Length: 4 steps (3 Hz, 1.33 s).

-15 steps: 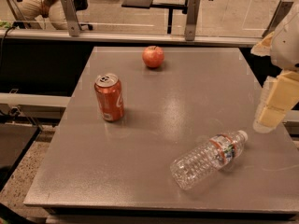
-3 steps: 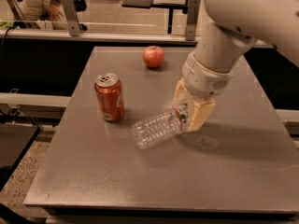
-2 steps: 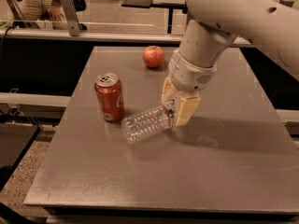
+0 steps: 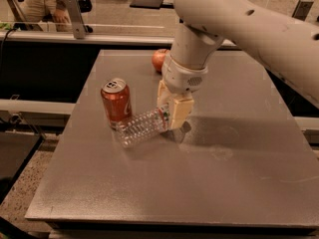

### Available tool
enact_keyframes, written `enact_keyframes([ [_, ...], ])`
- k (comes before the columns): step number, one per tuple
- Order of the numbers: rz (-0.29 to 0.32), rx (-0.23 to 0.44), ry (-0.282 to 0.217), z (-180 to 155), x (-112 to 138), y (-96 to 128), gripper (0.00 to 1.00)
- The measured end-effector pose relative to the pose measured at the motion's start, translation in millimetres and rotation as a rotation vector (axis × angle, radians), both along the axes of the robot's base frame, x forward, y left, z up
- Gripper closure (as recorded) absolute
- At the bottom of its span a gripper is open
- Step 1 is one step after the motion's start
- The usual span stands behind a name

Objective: Move water bottle near coke can

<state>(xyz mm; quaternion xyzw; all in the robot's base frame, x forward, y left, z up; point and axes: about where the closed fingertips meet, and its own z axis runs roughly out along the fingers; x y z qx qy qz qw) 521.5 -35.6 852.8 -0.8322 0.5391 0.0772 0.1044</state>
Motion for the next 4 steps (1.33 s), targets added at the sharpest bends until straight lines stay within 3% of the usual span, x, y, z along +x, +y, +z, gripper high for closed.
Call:
enact_keyframes([
  [1,-0.003,-0.008,-0.006,-3.2,10.4,4.1,0.62],
  [2,0.001,-0.009,-0.012,-3.5,14.1,4.1,0.30],
  [3,0.001,-0.007,-0.015,-3.6,14.2,5.2,0.08],
  [4,0.001,-0.006,-0.017,-3.7,14.5,6.1,0.00],
])
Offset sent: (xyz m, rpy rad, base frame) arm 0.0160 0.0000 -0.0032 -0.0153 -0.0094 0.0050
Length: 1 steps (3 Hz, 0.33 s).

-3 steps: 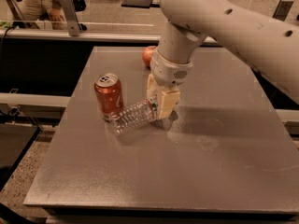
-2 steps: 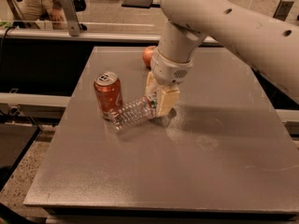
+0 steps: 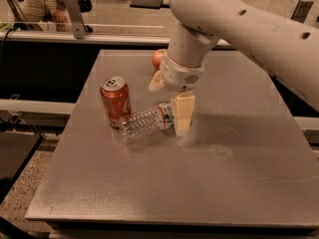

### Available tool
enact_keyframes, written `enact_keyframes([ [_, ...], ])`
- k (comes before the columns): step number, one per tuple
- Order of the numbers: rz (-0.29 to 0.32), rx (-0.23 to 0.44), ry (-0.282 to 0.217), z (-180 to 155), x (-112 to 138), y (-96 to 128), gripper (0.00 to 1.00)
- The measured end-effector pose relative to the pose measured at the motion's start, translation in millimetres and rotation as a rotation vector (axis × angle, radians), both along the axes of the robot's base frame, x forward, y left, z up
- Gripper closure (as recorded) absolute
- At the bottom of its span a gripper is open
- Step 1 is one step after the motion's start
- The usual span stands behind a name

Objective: Move water bottle near coke can

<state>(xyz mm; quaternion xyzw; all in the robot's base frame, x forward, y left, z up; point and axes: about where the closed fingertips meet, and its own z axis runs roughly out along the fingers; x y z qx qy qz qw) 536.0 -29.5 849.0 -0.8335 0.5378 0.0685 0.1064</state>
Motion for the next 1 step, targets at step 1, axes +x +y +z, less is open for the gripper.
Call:
enact_keyframes([
  [1,0.000,0.000,0.000,0.0,0.0,0.0,0.00],
])
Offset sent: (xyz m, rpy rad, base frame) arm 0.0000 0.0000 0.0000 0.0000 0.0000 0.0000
